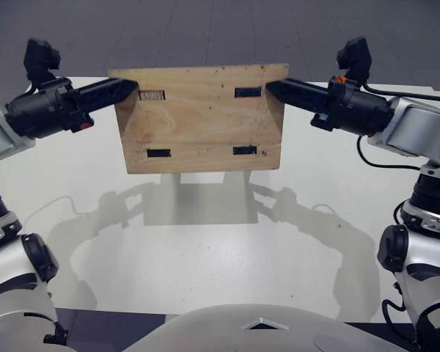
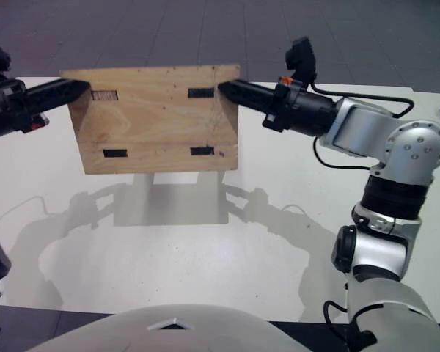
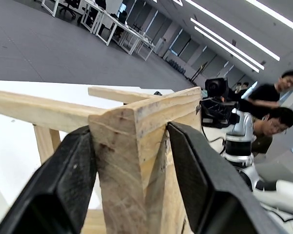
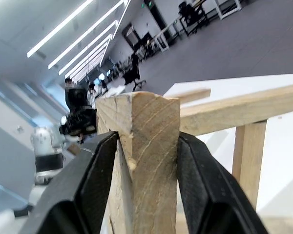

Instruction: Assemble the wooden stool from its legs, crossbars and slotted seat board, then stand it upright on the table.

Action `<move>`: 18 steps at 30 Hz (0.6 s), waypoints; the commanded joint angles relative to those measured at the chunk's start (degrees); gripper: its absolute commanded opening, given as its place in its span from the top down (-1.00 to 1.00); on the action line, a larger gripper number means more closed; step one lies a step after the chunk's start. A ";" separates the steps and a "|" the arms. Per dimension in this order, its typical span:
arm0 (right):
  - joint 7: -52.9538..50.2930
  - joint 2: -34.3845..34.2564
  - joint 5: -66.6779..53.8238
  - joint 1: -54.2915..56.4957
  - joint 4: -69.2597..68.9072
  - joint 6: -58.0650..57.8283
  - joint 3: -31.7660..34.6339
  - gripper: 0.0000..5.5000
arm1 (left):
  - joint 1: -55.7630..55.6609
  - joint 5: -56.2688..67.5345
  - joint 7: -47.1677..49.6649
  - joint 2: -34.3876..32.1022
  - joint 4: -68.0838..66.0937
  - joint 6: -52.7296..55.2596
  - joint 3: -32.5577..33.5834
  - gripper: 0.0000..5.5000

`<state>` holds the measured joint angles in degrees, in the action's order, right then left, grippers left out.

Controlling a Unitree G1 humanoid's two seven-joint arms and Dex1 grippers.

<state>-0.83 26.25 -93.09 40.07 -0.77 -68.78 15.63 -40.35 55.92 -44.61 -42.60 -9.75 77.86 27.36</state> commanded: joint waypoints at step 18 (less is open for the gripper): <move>-50.92 -31.83 -4.04 13.83 18.20 40.56 4.77 0.49 | -26.88 -9.88 41.86 21.99 -50.13 -14.16 10.34 0.81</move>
<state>-49.40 -0.41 -97.85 52.94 16.78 -24.78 24.08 -69.20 48.54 -2.64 -25.99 -58.33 57.45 42.12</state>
